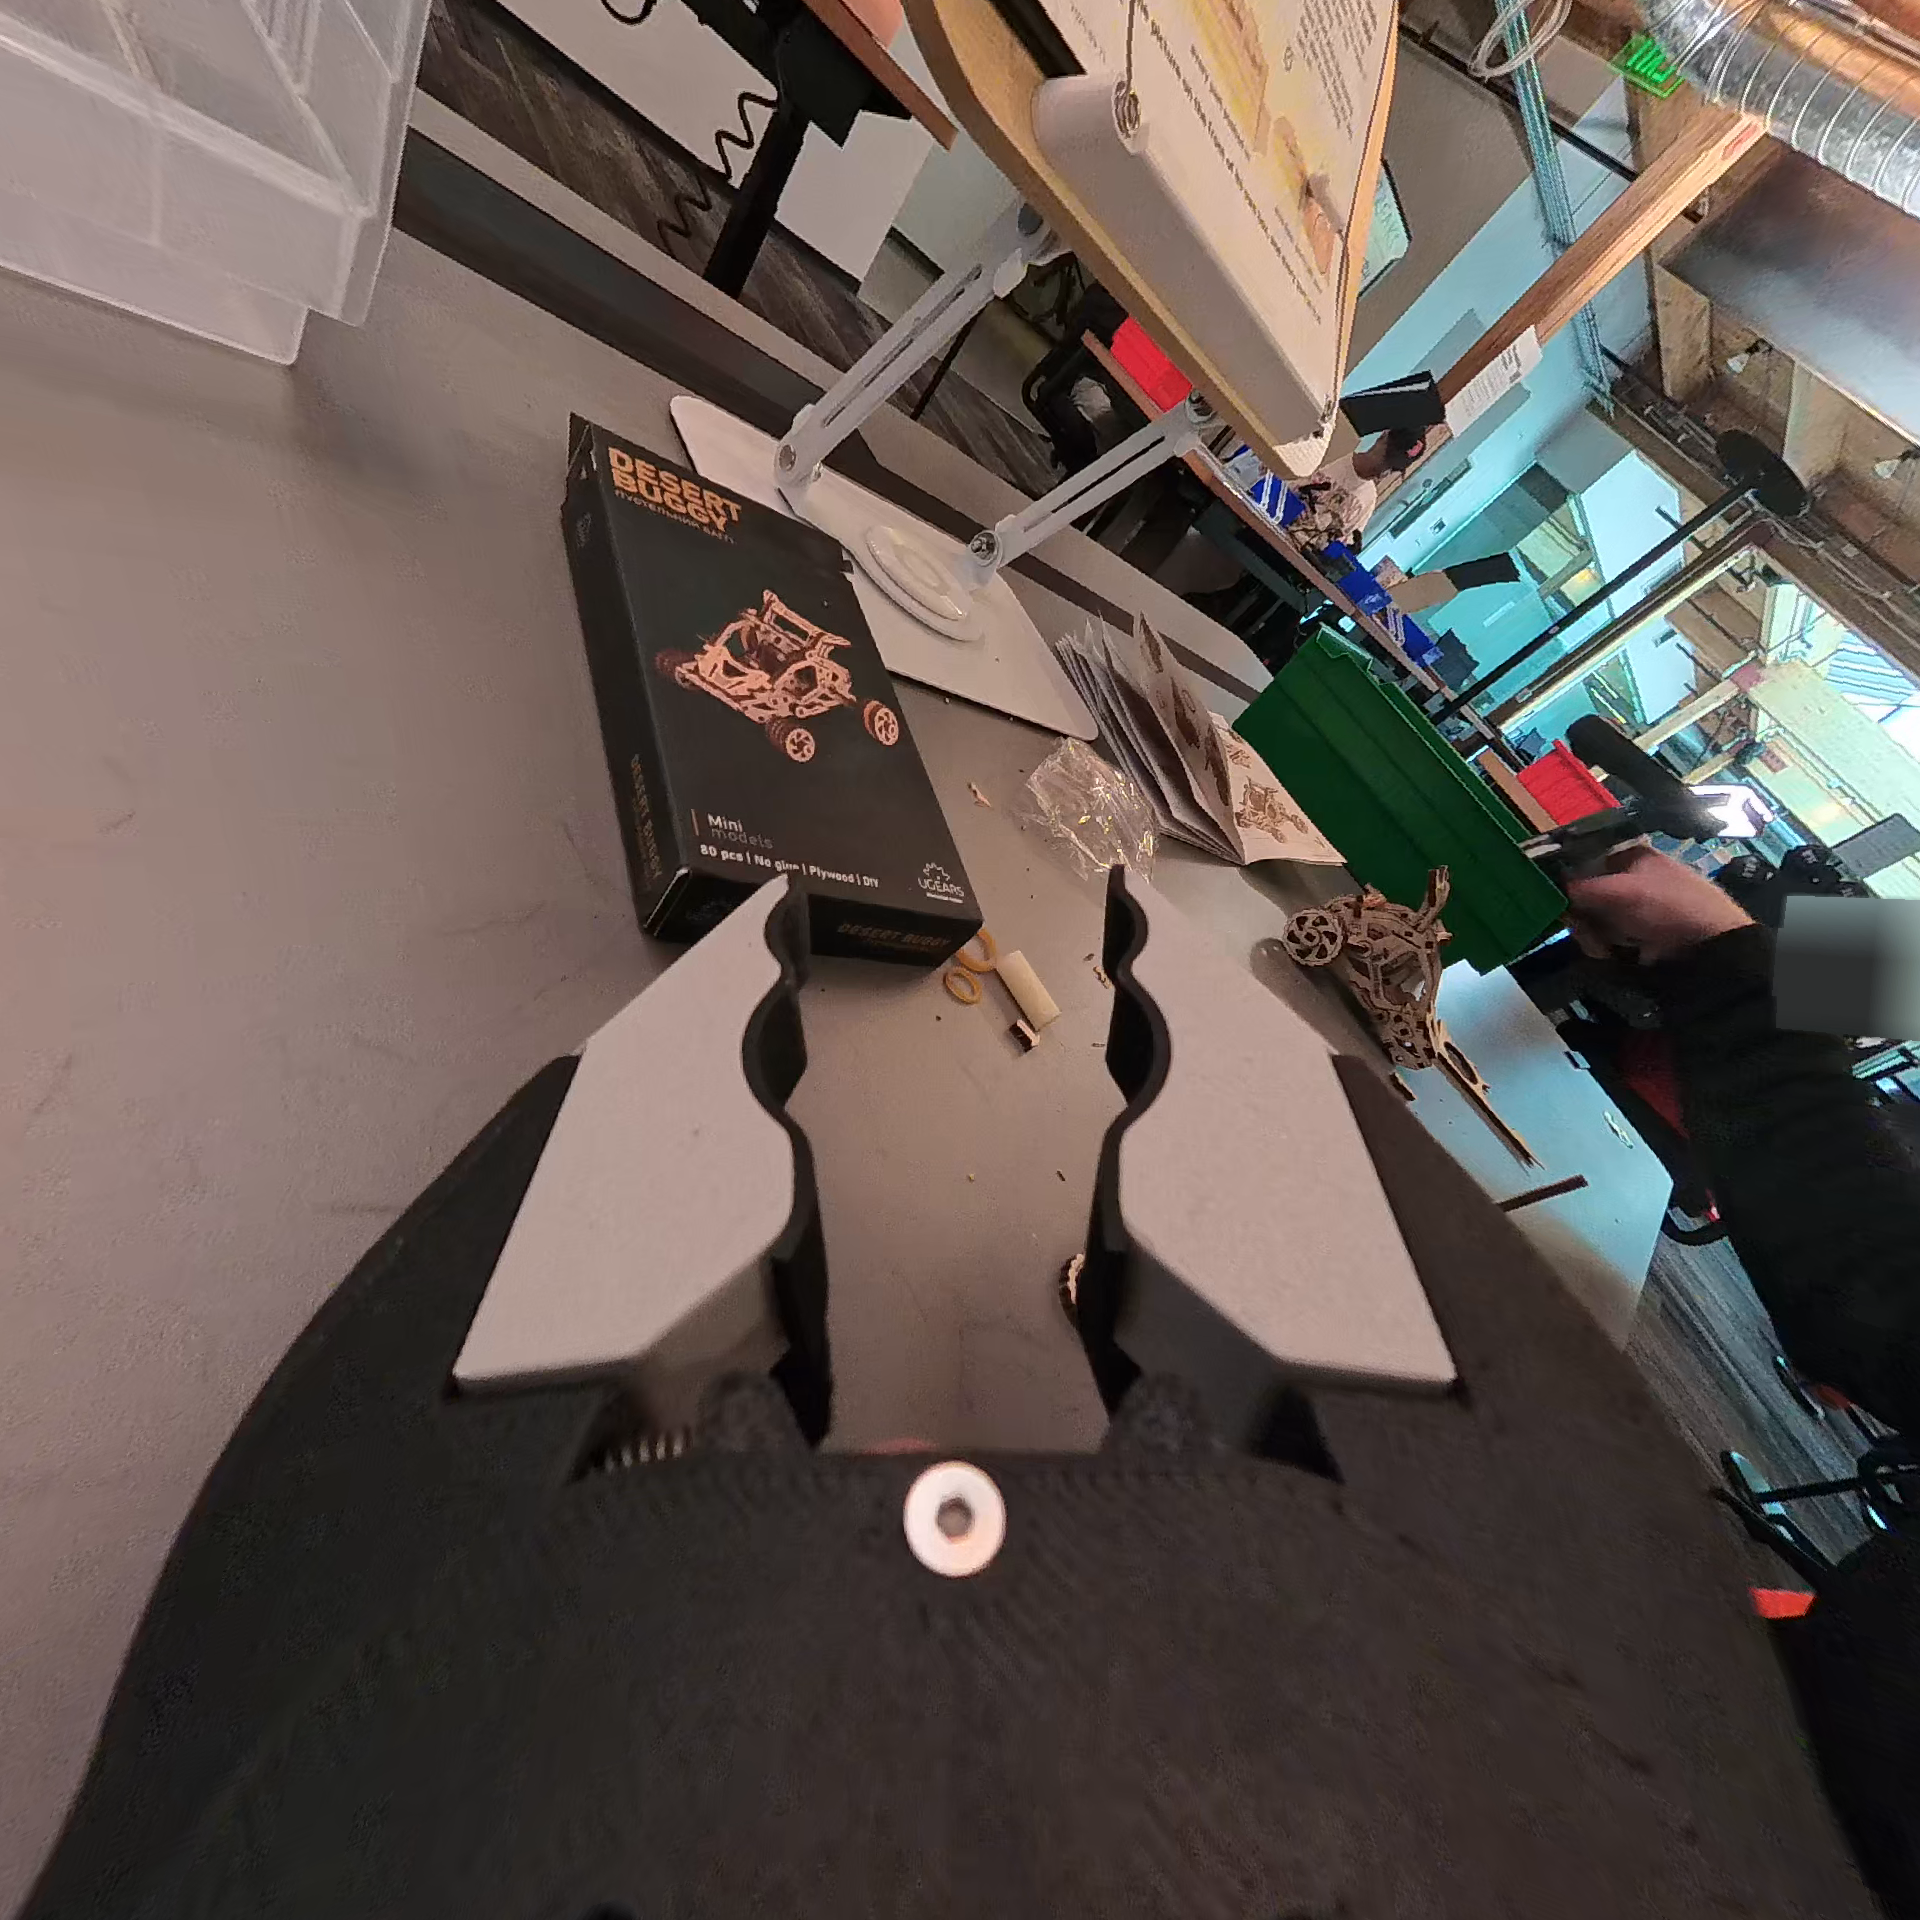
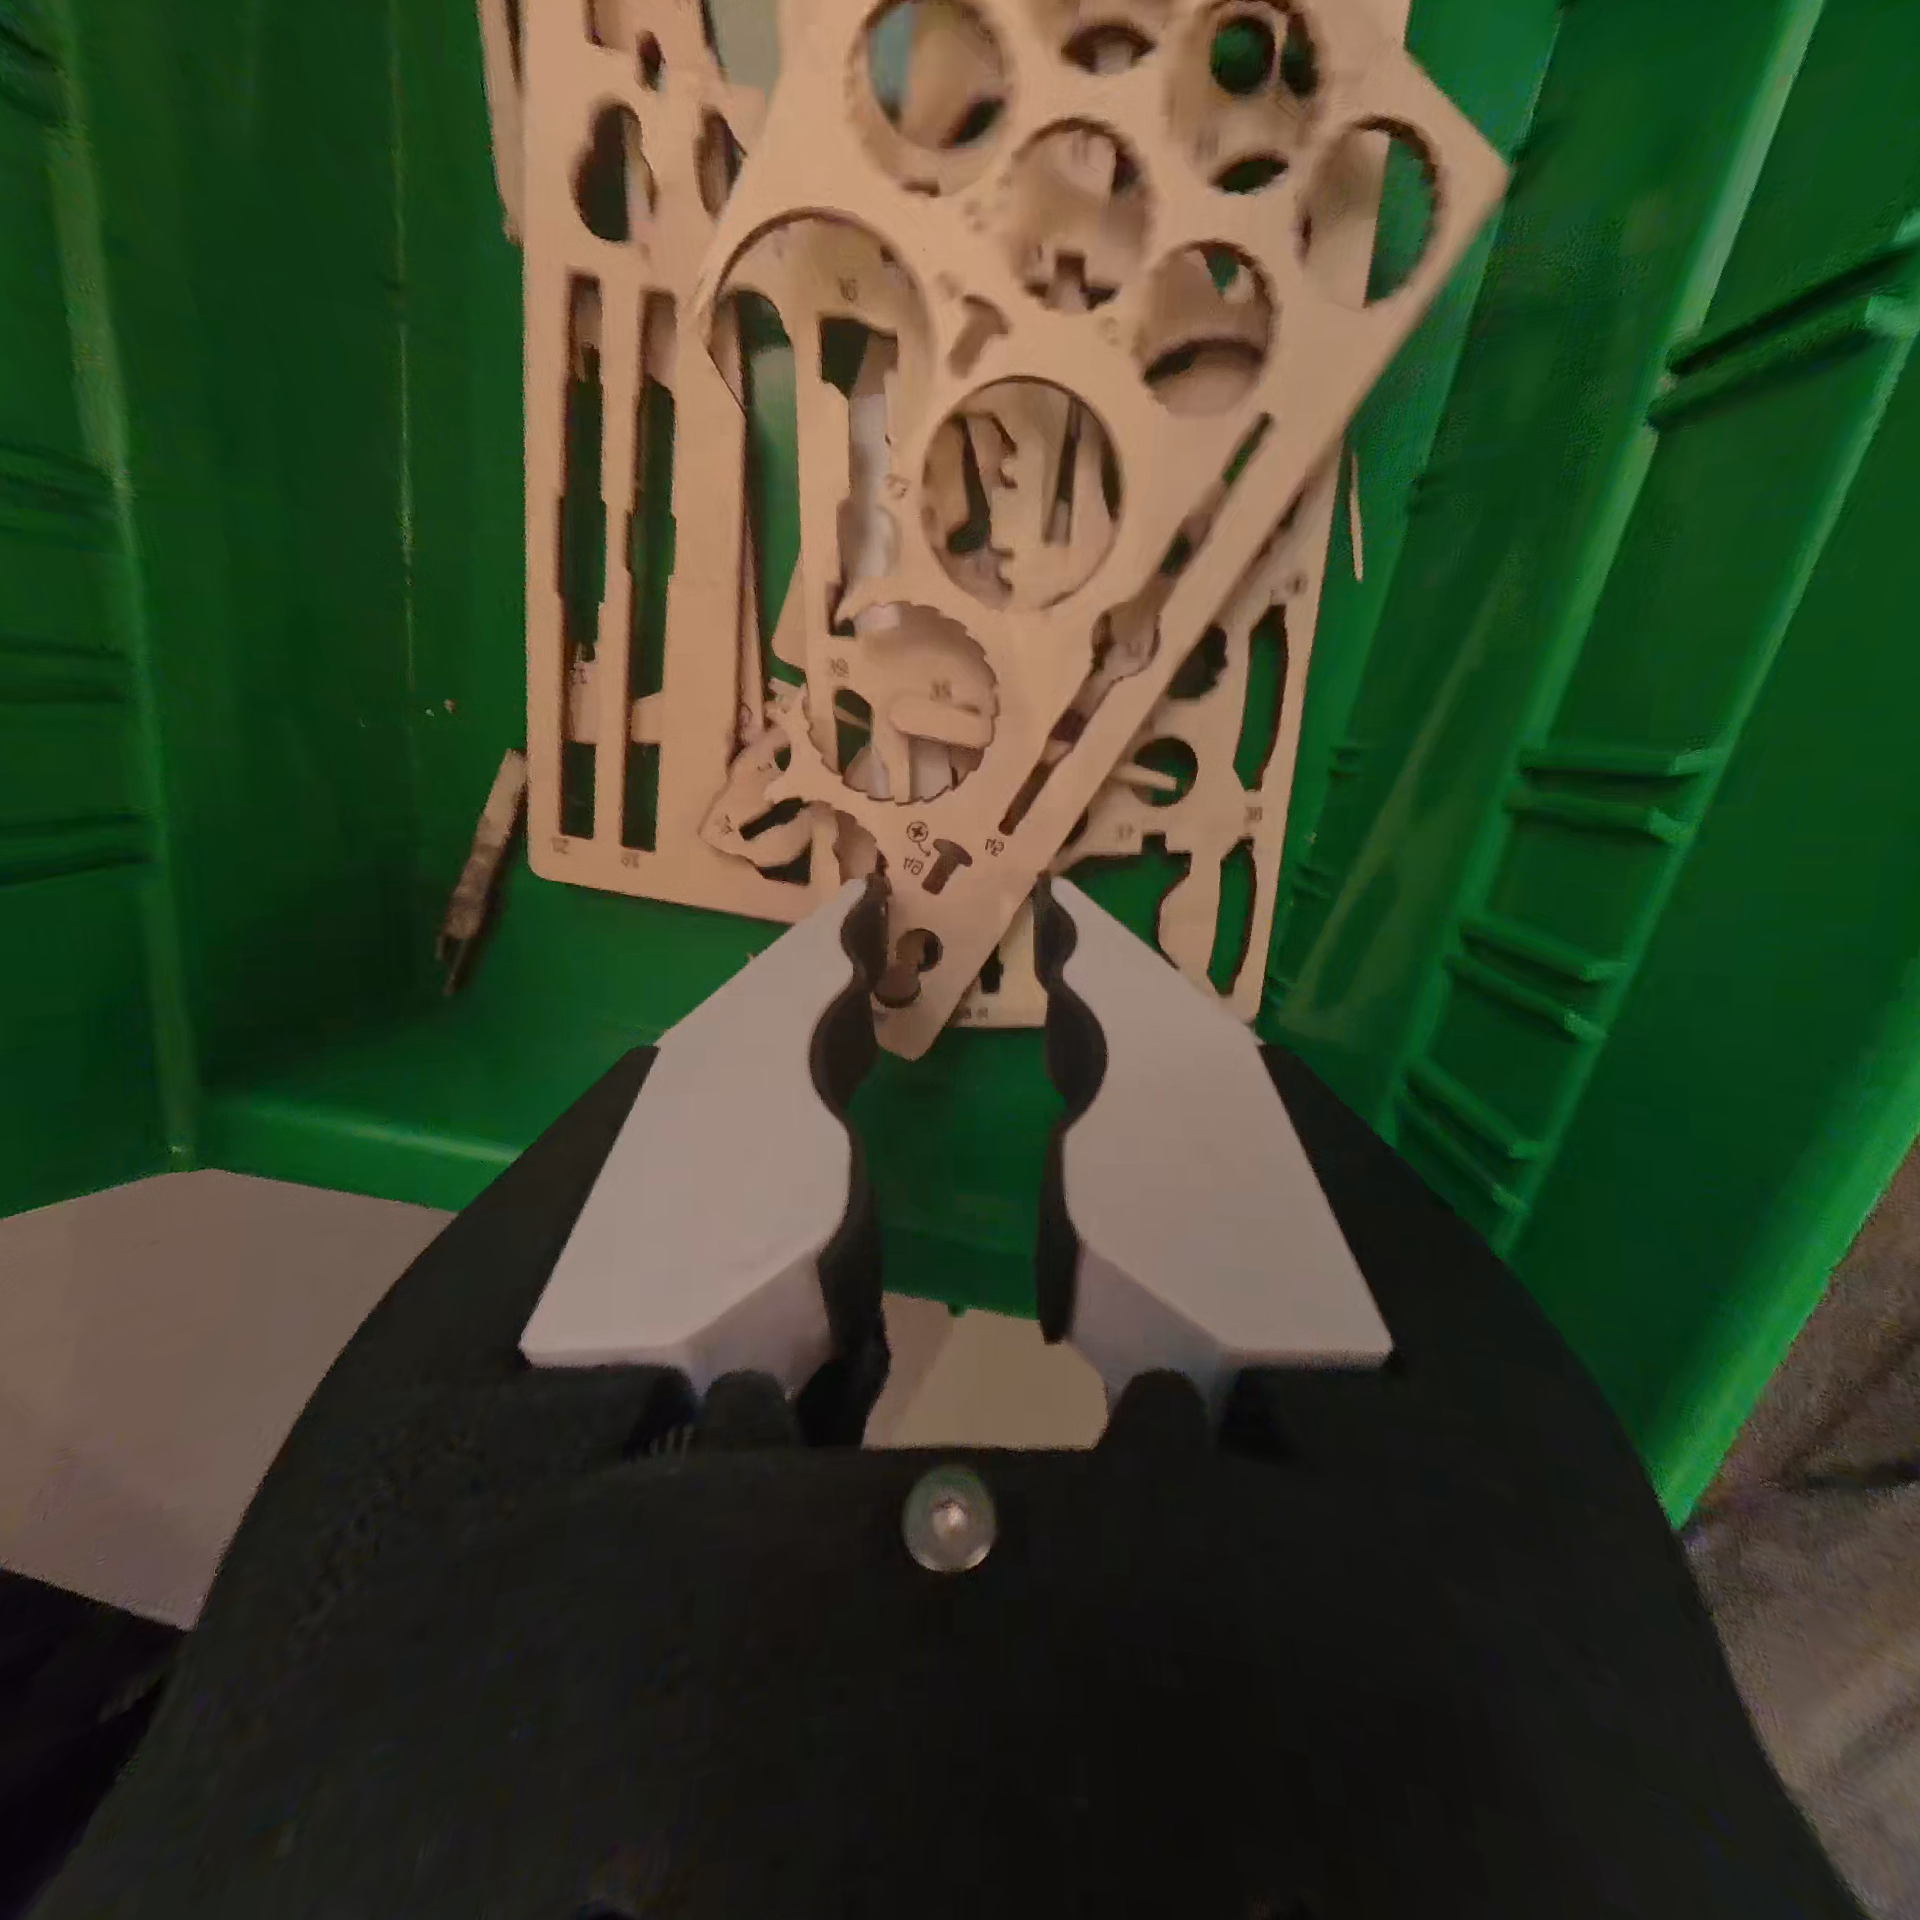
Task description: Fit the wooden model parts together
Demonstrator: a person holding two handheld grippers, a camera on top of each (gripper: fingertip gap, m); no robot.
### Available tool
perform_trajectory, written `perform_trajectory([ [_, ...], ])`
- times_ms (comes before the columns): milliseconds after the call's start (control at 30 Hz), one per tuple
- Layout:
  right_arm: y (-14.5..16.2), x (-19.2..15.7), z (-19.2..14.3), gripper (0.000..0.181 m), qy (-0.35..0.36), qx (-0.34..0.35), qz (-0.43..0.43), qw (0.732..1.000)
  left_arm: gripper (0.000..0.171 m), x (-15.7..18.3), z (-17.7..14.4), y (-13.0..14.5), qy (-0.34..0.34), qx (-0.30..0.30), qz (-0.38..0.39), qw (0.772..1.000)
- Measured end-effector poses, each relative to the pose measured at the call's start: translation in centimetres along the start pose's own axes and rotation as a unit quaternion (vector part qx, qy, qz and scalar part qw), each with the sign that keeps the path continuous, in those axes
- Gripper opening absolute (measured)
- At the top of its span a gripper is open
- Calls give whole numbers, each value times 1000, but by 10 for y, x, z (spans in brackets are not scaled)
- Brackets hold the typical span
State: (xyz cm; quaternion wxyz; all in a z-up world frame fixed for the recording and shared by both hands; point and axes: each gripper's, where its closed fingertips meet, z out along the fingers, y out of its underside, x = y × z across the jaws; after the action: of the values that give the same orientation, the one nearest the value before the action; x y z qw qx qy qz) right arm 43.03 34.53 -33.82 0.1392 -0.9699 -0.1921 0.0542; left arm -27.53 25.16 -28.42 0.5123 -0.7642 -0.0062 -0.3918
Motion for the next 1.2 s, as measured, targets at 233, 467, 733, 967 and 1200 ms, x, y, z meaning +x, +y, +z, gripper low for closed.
perform_trajectory([
  [233,-16,-5,-19,24,10,103,-12,995,54,0,0,1,1,-2,-1,1000],
  [467,-36,4,-86,23,17,244,-5,970,54,-1,1,1,-1,-4,-4,1000],
  [733,-34,6,-147,23,-73,418,44,905,54,-2,2,3,-3,-11,-9,1000],
  [967,-19,-7,-162,24,-200,503,87,836,54,-3,2,3,-4,-12,-9,1000],
  [1200,-7,-35,-177,24,-330,566,109,748,54,-3,2,3,-4,-11,-9,1000],
])
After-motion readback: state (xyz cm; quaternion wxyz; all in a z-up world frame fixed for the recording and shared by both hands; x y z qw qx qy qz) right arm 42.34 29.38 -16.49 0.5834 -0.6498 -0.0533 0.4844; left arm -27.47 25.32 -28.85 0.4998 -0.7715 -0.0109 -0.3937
